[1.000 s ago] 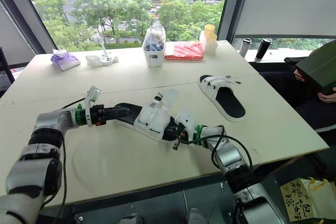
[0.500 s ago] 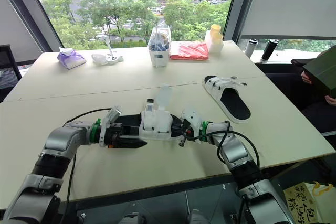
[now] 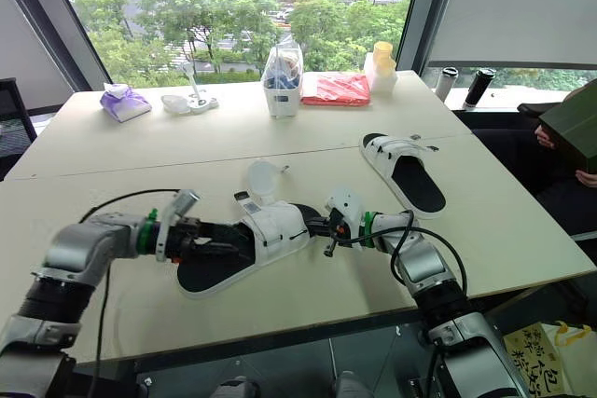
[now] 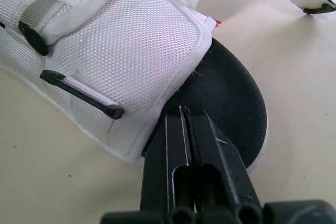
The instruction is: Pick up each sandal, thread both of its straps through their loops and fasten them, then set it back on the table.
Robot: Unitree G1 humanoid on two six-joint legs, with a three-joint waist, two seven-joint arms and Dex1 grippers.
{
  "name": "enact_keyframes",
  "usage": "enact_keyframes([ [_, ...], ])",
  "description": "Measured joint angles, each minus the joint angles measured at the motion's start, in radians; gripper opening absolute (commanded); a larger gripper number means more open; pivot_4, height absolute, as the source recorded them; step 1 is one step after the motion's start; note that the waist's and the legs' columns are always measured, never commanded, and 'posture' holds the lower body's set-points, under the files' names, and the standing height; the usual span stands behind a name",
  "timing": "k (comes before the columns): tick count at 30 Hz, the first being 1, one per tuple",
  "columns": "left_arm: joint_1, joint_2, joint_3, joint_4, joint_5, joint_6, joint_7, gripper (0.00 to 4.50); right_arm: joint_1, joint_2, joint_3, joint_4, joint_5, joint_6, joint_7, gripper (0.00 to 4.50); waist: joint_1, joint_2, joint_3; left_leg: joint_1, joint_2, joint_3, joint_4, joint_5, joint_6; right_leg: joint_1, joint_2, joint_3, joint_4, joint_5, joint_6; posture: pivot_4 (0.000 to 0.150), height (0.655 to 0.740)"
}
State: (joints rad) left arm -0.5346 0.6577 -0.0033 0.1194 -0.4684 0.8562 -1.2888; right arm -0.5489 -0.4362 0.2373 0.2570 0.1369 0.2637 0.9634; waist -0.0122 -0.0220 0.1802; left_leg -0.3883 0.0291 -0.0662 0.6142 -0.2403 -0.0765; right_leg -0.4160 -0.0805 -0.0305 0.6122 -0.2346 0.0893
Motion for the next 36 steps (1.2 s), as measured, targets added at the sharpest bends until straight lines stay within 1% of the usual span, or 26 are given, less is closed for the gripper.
enact_keyframes([
  [4, -0.051, -0.063, 0.009, 0.103, 0.011, -0.079, 0.081, 4.45, 0.032, -0.017, 0.005, -0.072, 0.007, 0.059, 0.045, 0.0, 0.0, -0.001, 0.0, 0.0, 0.0, 0.0, 0.0, 0.0, 0.0, 0.0, 0.001, 0.0, 0.001, 0.002, -0.002, 0.15, 0.74],
  [8, -0.089, -0.1, 0.014, 0.149, 0.025, -0.148, 0.143, 4.45, 0.085, -0.035, 0.014, -0.188, 0.024, 0.137, 0.068, 0.0, -0.007, -0.001, 0.0, 0.001, 0.001, 0.0, 0.0, -0.001, 0.002, 0.0, 0.001, 0.0, 0.001, 0.003, 0.001, 0.15, 0.74],
  [10, -0.094, -0.102, 0.017, 0.156, 0.022, -0.155, 0.144, 4.45, 0.107, -0.037, 0.019, -0.234, 0.033, 0.17, 0.074, 0.0, -0.012, -0.001, 0.0, 0.001, 0.001, 0.0, 0.0, -0.003, 0.005, 0.0, 0.002, 0.0, 0.002, 0.003, 0.001, 0.15, 0.74],
  [13, -0.098, -0.059, 0.016, 0.166, 0.0, -0.128, 0.084, 4.45, 0.111, -0.031, 0.03, -0.253, 0.035, 0.186, 0.074, 0.0, -0.023, -0.001, 0.0, 0.002, 0.002, 0.0, -0.001, -0.003, 0.006, -0.001, 0.003, 0.0, 0.002, 0.002, 0.001, 0.15, 0.74],
  [17, -0.159, 0.06, 0.01, 0.232, -0.013, -0.108, -0.057, 4.45, 0.099, -0.024, 0.033, -0.234, 0.034, 0.182, 0.075, 0.0, -0.03, -0.001, 0.0, 0.002, 0.002, 0.0, -0.001, -0.003, 0.006, -0.001, 0.004, 0.0, 0.003, 0.002, 0.0, 0.15, 0.74],
  [18, -0.196, 0.082, 0.003, 0.278, 0.002, -0.133, -0.087, 4.45, 0.094, -0.024, 0.033, -0.22, 0.034, 0.171, 0.077, 0.0, -0.029, -0.001, 0.0, 0.002, 0.002, 0.0, 0.0, -0.003, 0.006, 0.0, 0.003, 0.0, 0.003, 0.001, -0.001, 0.15, 0.74],
  [20, -0.289, 0.088, -0.007, 0.409, 0.043, -0.194, -0.107, 4.45, 0.075, -0.022, 0.037, -0.181, 0.027, 0.138, 0.082, 0.0, -0.028, -0.001, -0.001, 0.003, 0.002, 0.0, 0.001, -0.003, 0.006, 0.001, 0.003, 0.0, 0.003, -0.002, -0.001, 0.15, 0.74],
  [22, -0.376, 0.065, -0.017, 0.538, 0.079, -0.256, -0.111, 4.45, 0.065, -0.014, 0.043, -0.147, 0.017, 0.103, 0.083, 0.0, -0.029, -0.002, -0.001, 0.007, 0.002, 0.0, 0.002, -0.003, 0.006, 0.005, 0.003, 0.0, 0.003, -0.001, -0.002, 0.15, 0.74],
  [24, -0.442, 0.027, -0.036, 0.646, 0.122, -0.322, -0.13, 4.45, 0.054, -0.006, 0.055, -0.114, 0.004, 0.064, 0.083, 0.0, -0.033, -0.002, -0.001, 0.015, 0.002, 0.002, 0.001, -0.003, 0.006, 0.011, 0.003, 0.001, 0.003, -0.001, -0.002, 0.15, 0.74],
  [27, -0.487, -0.031, -0.068, 0.755, 0.178, -0.4, -0.153, 4.45, 0.035, -0.007, 0.074, -0.074, -0.014, -0.008, 0.083, 0.0, -0.037, -0.002, -0.001, 0.016, 0.003, 0.002, 0.001, -0.003, 0.006, 0.01, 0.003, 0.001, 0.004, -0.001, -0.003, 0.15, 0.74],
  [30, -0.526, -0.107, -0.082, 0.864, 0.224, -0.483, -0.133, 4.45, -0.004, -0.022, 0.105, -0.022, -0.074, -0.122, 0.064, 0.0, -0.032, -0.003, -0.001, 0.015, 0.003, 0.002, 0.002, -0.002, 0.007, 0.01, 0.004, 0.001, 0.006, 0.0, -0.003, 0.15, 0.74],
  [34, -0.577, -0.162, -0.092, 0.956, 0.269, -0.558, -0.123, 4.45, -0.04, -0.038, 0.131, 0.027, -0.122, -0.222, 0.037, 0.0, -0.03, -0.003, -0.001, 0.015, 0.002, 0.002, 0.003, -0.002, 0.009, 0.011, 0.004, 0.001, 0.006, 0.001, -0.003, 0.15, 0.74],
  [36, -0.583, -0.166, -0.115, 0.971, 0.301, -0.573, -0.184, 4.45, -0.046, -0.039, 0.132, 0.05, -0.125, -0.252, 0.022, 0.0, -0.03, -0.003, -0.001, 0.016, 0.002, 0.002, 0.004, -0.002, 0.009, 0.011, 0.003, 0.002, 0.006, 0.001, -0.004, 0.15, 0.74],
])
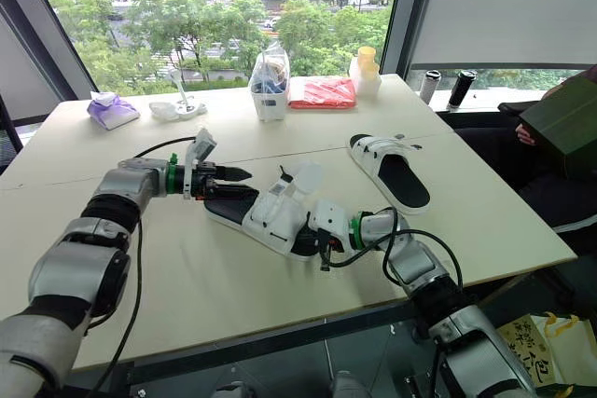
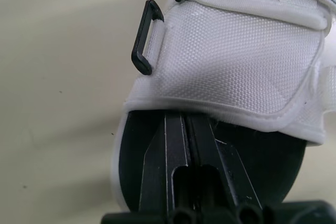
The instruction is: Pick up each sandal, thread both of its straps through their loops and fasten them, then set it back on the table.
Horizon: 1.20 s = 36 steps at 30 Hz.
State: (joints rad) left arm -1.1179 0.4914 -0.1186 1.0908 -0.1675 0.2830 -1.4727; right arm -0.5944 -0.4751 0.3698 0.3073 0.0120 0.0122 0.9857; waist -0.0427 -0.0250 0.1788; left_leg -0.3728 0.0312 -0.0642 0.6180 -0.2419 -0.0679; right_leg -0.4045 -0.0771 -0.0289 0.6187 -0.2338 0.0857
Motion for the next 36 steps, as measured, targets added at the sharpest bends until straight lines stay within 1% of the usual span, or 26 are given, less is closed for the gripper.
enact_keyframes([
  [3, 0.014, 0.001, -0.044, 0.0, 0.017, 0.001, -0.088, 4.45, -0.006, 0.0, -0.006, 0.026, 0.0, -0.016, -0.023, 0.0, 0.001, 0.0, 0.0, 0.0, 0.0, 0.0, 0.002, 0.0, 0.0, 0.0, 0.0, 0.0, 0.001, 0.0, -0.001, 0.15, 0.74],
  [5, 0.06, 0.015, -0.095, -0.062, 0.003, 0.02, -0.12, 4.45, -0.017, 0.0, -0.013, 0.058, -0.004, -0.029, -0.058, 0.0, 0.002, 0.0, 0.0, -0.001, 0.0, 0.0, 0.004, 0.0, 0.0, 0.001, 0.0, 0.0, 0.001, 0.001, -0.001, 0.15, 0.74],
  [7, 0.125, 0.025, -0.137, -0.138, -0.029, 0.057, -0.128, 4.45, -0.027, 0.0, -0.026, 0.091, -0.012, -0.041, -0.088, 0.0, 0.007, 0.0, 0.0, -0.002, 0.0, 0.0, 0.006, 0.0, 0.0, 0.001, -0.001, 0.001, 0.001, 0.001, -0.001, 0.15, 0.74],
  [9, 0.189, 0.035, -0.149, -0.244, -0.083, 0.103, -0.129, 4.45, -0.036, 0.0, -0.036, 0.112, -0.022, -0.045, -0.108, 0.0, 0.011, 0.0, 0.0, -0.003, 0.0, 0.0, 0.007, 0.0, 0.0, 0.001, -0.001, 0.001, 0.001, 0.001, -0.001, 0.15, 0.74],
  [15, 0.297, 0.069, -0.166, -0.498, -0.169, 0.253, -0.129, 4.45, -0.045, -0.001, -0.055, 0.149, -0.03, -0.071, -0.117, 0.0, 0.022, 0.0, 0.0, -0.002, 0.0, 0.0, 0.006, 0.0, 0.0, 0.001, -0.001, 0.001, 0.0, 0.001, -0.002, 0.15, 0.74],
  [17, 0.324, 0.074, -0.164, -0.562, -0.184, 0.291, -0.129, 4.45, -0.049, -0.001, -0.058, 0.164, -0.032, -0.084, -0.117, 0.0, 0.023, 0.0, 0.0, -0.003, 0.0, 0.0, 0.006, 0.0, 0.0, 0.001, -0.001, 0.001, 0.0, 0.001, -0.002, 0.15, 0.74],
  [21, 0.332, 0.078, -0.147, -0.608, -0.2, 0.347, -0.126, 4.45, -0.058, -0.001, -0.06, 0.182, -0.039, -0.101, -0.117, 0.0, 0.023, 0.0, 0.001, -0.003, 0.0, 0.0, 0.006, 0.0, 0.0, 0.001, -0.001, 0.001, 0.0, 0.001, -0.002, 0.15, 0.74],
  [26, 0.374, 0.078, -0.128, -0.73, -0.228, 0.422, -0.091, 4.45, -0.062, 0.011, -0.086, 0.207, -0.028, -0.105, -0.102, 0.0, 0.023, 0.001, 0.001, -0.003, 0.0, 0.0, 0.005, 0.0, 0.0, 0.0, -0.001, 0.001, 0.0, 0.001, -0.002, 0.15, 0.74],
  [30, 0.43, 0.068, -0.118, -0.844, -0.251, 0.458, -0.027, 4.45, -0.056, 0.023, -0.102, 0.206, -0.026, -0.094, -0.085, 0.0, 0.023, 0.001, 0.001, -0.003, 0.0, 0.0, 0.004, 0.0, 0.0, -0.001, -0.001, 0.001, 0.0, 0.0, -0.001, 0.15, 0.74],
  [33, 0.457, 0.078, -0.078, -0.878, -0.272, 0.476, 0.021, 4.45, -0.055, 0.024, -0.108, 0.204, -0.026, -0.091, -0.079, 0.0, 0.023, 0.001, 0.001, -0.003, 0.0, 0.0, 0.003, 0.0, 0.0, -0.001, -0.001, 0.001, 0.0, 0.0, -0.001, 0.15, 0.74],
  [36, 0.469, 0.118, -0.012, -0.891, -0.287, 0.479, 0.069, 4.45, -0.043, 0.025, -0.127, 0.184, -0.007, -0.059, -0.068, 0.0, 0.023, 0.002, 0.002, -0.003, 0.0, 0.0, 0.003, 0.0, 0.0, -0.001, -0.001, 0.001, -0.001, 0.0, -0.001, 0.15, 0.74],
])
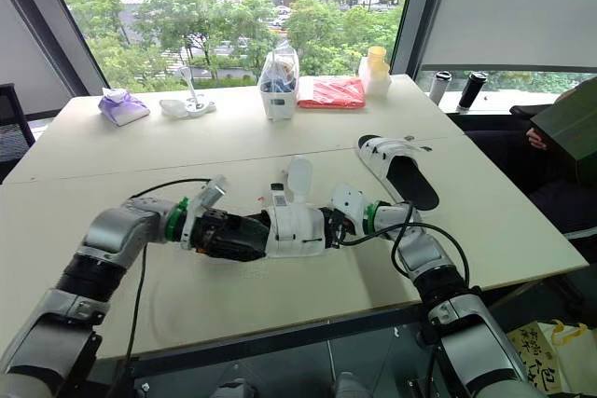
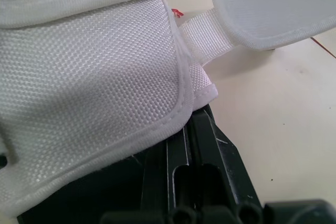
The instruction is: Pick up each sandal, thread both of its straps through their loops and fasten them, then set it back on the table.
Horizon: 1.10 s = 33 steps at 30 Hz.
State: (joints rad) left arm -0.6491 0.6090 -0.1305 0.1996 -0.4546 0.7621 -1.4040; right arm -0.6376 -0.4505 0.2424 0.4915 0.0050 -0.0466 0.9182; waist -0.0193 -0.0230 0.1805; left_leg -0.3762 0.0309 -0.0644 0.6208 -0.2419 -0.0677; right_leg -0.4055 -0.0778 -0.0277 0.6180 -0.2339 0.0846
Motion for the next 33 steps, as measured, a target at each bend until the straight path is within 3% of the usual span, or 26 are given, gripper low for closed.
enact_keyframes([
  [10, 0.025, 0.062, 0.194, 0.004, -0.076, 0.05, 0.13, 4.45, 0.106, -0.031, -0.089, -0.205, 0.138, 0.248, 0.068, 0.0, 0.004, 0.002, 0.002, -0.012, -0.001, 0.0, -0.002, 0.0, 0.0, -0.01, 0.0, 0.0, -0.002, 0.003, 0.003, 0.15, 0.74],
  [14, -0.04, 0.049, 0.233, 0.091, -0.1, 0.061, 0.172, 4.45, 0.127, -0.063, -0.095, -0.278, 0.158, 0.324, 0.088, 0.0, 0.006, 0.001, 0.003, -0.015, -0.001, 0.0, -0.001, 0.0, 0.0, -0.014, 0.0, -0.001, 0.0, 0.003, 0.004, 0.15, 0.74],
  [18, -0.214, -0.014, 0.257, 0.308, -0.088, 0.015, 0.219, 4.45, 0.137, -0.081, -0.099, -0.307, 0.167, 0.361, 0.094, 0.0, 0.008, 0.001, 0.003, -0.015, -0.001, 0.0, 0.001, 0.0, 0.0, -0.014, 0.0, -0.001, 0.0, 0.003, 0.004, 0.15, 0.74],
  [24, -0.461, -0.158, 0.203, 0.708, 0.032, -0.134, 0.234, 4.45, 0.138, -0.061, -0.088, -0.307, 0.155, 0.344, 0.065, 0.0, 0.004, 0.001, 0.003, -0.016, -0.002, 0.0, 0.002, 0.0, 0.0, -0.013, 0.0, -0.001, 0.0, 0.004, 0.005, 0.15, 0.74],
  [33, -0.61, -0.3, 0.149, 1.025, 0.16, -0.153, 0.169, 4.45, 0.153, -0.029, -0.076, -0.299, 0.131, 0.294, 0.018, 0.0, -0.007, 0.001, 0.003, -0.015, -0.001, 0.0, 0.002, -0.001, 0.001, -0.015, 0.0, -0.001, 0.003, 0.003, 0.006, 0.15, 0.74],
])
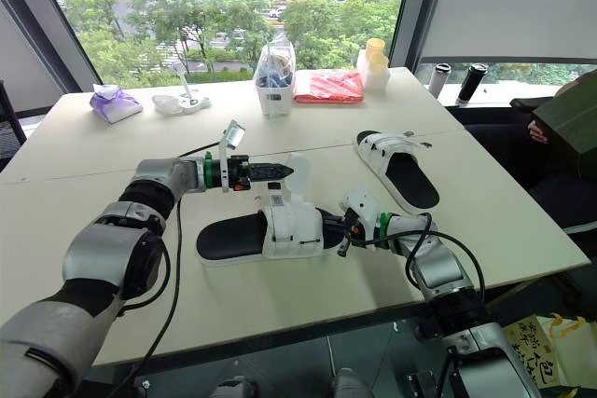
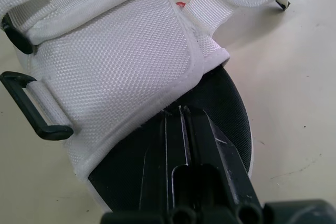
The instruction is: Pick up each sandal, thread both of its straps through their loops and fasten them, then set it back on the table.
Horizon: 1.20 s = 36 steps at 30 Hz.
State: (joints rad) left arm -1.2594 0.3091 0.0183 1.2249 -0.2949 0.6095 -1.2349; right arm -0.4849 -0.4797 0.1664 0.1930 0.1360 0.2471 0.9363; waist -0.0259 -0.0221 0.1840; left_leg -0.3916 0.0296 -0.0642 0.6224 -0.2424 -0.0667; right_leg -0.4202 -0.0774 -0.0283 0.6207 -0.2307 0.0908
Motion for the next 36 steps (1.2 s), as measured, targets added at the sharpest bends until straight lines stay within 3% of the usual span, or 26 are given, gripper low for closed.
enact_keyframes([
  [5, -0.019, -0.084, 0.051, 0.065, 0.01, -0.036, 0.095, 4.45, 0.011, 0.008, 0.0, -0.004, -0.001, -0.007, -0.025, 0.0, 0.001, 0.0, 0.0, 0.0, 0.0, 0.0, 0.003, 0.0, 0.0, 0.001, 0.0, 0.0, 0.002, -0.001, 0.003, 0.15, 0.74],
  [13, -0.058, -0.185, 0.375, 0.133, -0.13, -0.121, 0.535, 4.45, 0.007, 0.028, 0.014, 0.004, -0.027, -0.021, -0.05, 0.0, -0.001, -0.001, 0.0, 0.003, 0.0, -0.001, 0.006, 0.0, 0.0, 0.001, 0.0, 0.0, 0.008, -0.002, 0.004, 0.15, 0.74],
  [16, -0.058, -0.199, 0.433, 0.142, -0.137, -0.158, 0.624, 4.45, 0.009, 0.036, 0.019, 0.0, -0.037, -0.027, -0.064, 0.0, -0.007, -0.001, 0.0, 0.003, 0.0, -0.001, 0.006, 0.0, 0.0, 0.001, 0.0, 0.0, 0.009, -0.002, 0.004, 0.15, 0.74],
  [19, -0.058, -0.207, 0.455, 0.143, -0.132, -0.183, 0.659, 3.57, 0.012, 0.047, 0.023, -0.005, -0.047, -0.032, -0.08, 0.0, -0.016, -0.001, 0.0, 0.003, 0.0, -0.001, 0.006, 0.0, -0.001, 0.002, 0.0, 0.0, 0.009, -0.002, 0.004, 0.15, 0.74],
  [25, -0.058, -0.213, 0.491, 0.146, -0.124, -0.21, 0.695, 0.36, 0.039, 0.059, 0.025, -0.039, -0.065, -0.036, -0.117, 0.0, -0.018, -0.001, 0.0, 0.004, 0.0, 0.0, 0.005, 0.0, -0.001, 0.002, 0.0, 0.0, 0.009, -0.002, 0.004, 0.15, 0.74],
  [26, -0.058, -0.213, 0.491, 0.146, -0.119, -0.21, 0.694, 0.07, 0.043, 0.06, 0.025, -0.044, -0.068, -0.036, -0.122, 0.0, -0.018, -0.001, 0.0, 0.004, 0.0, 0.0, 0.005, 0.0, -0.001, 0.002, 0.0, 0.0, 0.009, -0.002, 0.004, 0.15, 0.74],
  [33, -0.061, -0.199, 0.485, 0.146, -0.074, -0.21, 0.64, 0.07, 0.05, 0.066, 0.024, -0.051, -0.075, -0.036, -0.136, 0.0, -0.019, -0.001, 0.0, 0.004, 0.0, 0.0, 0.006, 0.0, -0.001, 0.002, 0.0, 0.0, 0.009, -0.002, 0.004, 0.15, 0.74],
  [36, -0.085, -0.18, 0.41, 0.145, 0.0, -0.237, 0.517, 0.07, 0.051, 0.066, 0.023, -0.051, -0.075, -0.037, -0.136, 0.0, -0.018, -0.001, 0.0, 0.004, 0.0, 0.0, 0.006, 0.0, -0.001, 0.002, 0.0, 0.0, 0.009, -0.002, 0.003, 0.15, 0.74],
])
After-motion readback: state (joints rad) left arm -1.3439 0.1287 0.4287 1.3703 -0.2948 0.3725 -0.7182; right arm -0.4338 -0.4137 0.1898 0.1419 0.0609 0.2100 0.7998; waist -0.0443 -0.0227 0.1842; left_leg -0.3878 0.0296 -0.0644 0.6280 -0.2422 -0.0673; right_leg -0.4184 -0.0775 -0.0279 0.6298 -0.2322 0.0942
